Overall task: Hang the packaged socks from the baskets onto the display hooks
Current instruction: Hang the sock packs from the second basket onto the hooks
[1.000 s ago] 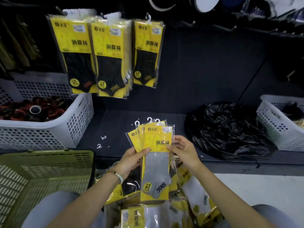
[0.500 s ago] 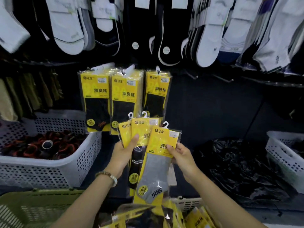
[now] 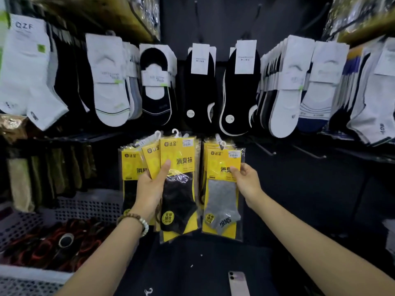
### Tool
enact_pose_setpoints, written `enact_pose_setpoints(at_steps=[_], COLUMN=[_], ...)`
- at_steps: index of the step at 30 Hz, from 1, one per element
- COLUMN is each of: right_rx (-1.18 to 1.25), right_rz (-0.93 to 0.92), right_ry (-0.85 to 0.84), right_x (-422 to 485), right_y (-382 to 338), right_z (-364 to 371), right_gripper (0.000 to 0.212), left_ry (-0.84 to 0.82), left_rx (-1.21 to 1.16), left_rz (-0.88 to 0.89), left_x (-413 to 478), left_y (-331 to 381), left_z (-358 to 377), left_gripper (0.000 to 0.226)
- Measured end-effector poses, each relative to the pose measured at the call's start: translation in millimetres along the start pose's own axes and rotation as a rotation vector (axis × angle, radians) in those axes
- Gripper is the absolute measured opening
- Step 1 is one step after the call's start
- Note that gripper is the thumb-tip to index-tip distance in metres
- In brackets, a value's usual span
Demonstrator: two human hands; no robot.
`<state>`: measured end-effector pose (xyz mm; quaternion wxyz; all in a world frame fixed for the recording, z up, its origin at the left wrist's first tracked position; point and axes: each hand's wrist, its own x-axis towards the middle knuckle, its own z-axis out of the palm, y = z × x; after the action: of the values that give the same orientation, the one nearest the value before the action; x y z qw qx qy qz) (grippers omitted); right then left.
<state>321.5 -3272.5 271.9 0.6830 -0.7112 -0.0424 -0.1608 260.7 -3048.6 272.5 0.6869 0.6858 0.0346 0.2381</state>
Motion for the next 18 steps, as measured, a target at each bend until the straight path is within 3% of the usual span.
enact_pose_setpoints(at_steps=[6, 13, 16, 18], right_rx=[-0.111, -0.099, -0.072, -0.003], right_rz=[0.1, 0.287, 0.229, 0.181], right_ry=[0.161, 0.381, 0.385, 0.286], right_x=[37.1, 42.1, 21.7, 3.6], right_y=[20.2, 42.9, 43.2, 35.4], right_z=[20.5, 13.1, 9.2, 9.9], right_gripper=[0.022, 0.025, 0.03, 0.029], left_ry=[-0.002, -0.014, -0.037, -0.046], left_rx=[-0.019, -0.038, -0.042, -0.054], left_rz=[0.019, 0.023, -0.007, -0.028], left_x=[5.3, 0.1, -4.0, -9.4], left_y=[-7.1, -10.5, -13.6, -15.0], left_z=[-3.1, -1.9, -2.5, -0.9], left_gripper=[0.041, 0.02, 0.026, 0.026])
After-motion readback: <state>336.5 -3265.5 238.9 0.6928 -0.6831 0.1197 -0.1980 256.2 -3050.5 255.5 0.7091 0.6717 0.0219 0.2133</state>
